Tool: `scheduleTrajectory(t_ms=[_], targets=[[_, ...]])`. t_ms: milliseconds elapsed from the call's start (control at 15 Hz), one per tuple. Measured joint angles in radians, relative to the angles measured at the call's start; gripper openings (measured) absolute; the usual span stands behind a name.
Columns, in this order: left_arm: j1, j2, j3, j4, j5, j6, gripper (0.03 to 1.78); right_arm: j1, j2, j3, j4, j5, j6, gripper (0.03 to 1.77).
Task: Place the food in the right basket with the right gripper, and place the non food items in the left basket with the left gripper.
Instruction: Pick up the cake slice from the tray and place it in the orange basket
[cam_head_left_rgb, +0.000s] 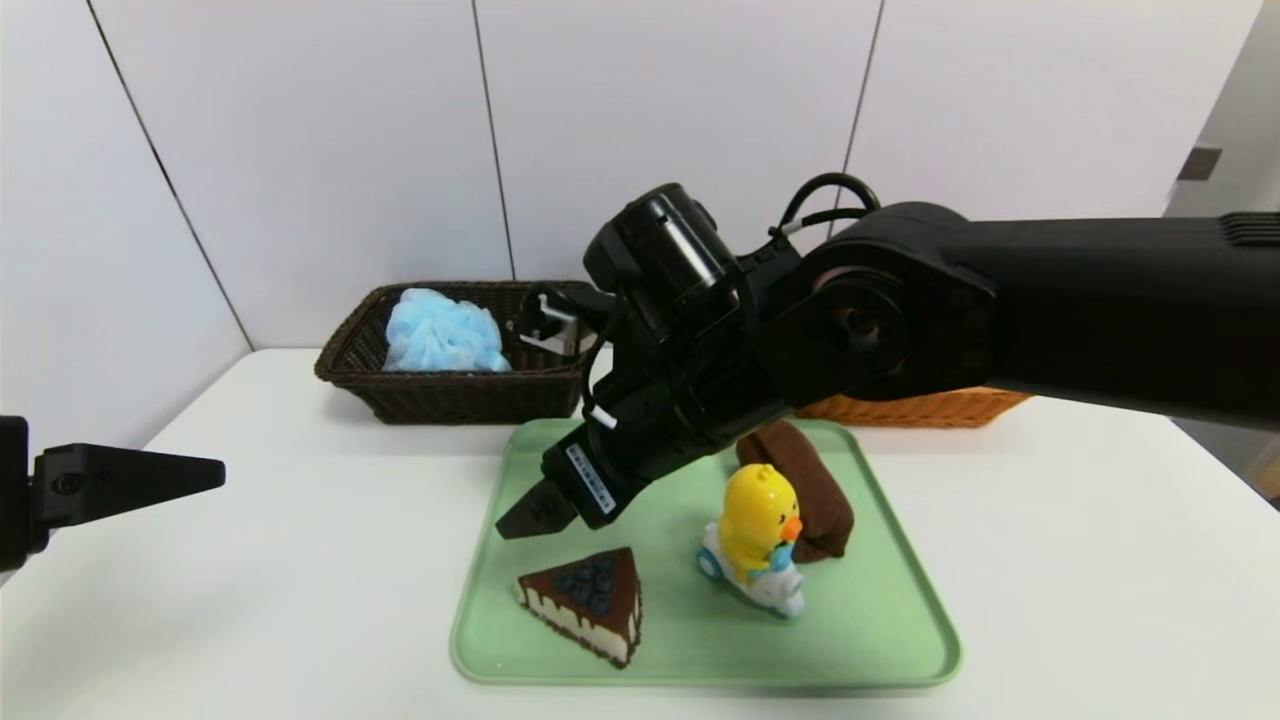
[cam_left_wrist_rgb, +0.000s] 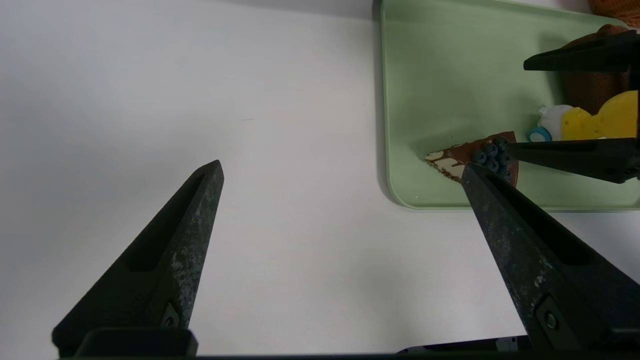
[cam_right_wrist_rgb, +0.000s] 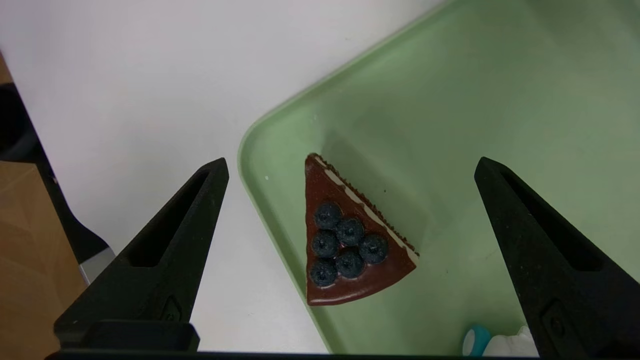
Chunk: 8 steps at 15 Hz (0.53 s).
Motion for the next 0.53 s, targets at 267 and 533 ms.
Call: scheduleTrajectory(t_ms=[267,533], targets=[[0.006,-0.006,0.001,0.000,-0.002,-0.001,1.69,0.001,0.044,-0.001,0.060,-0.007,-0.064,1.70],[0.007,-0.011,0.001,-0.001,-0.002,-0.002,1.69,0.001,0.080,-0.001,0.100,-0.012,-0.127,1.70]])
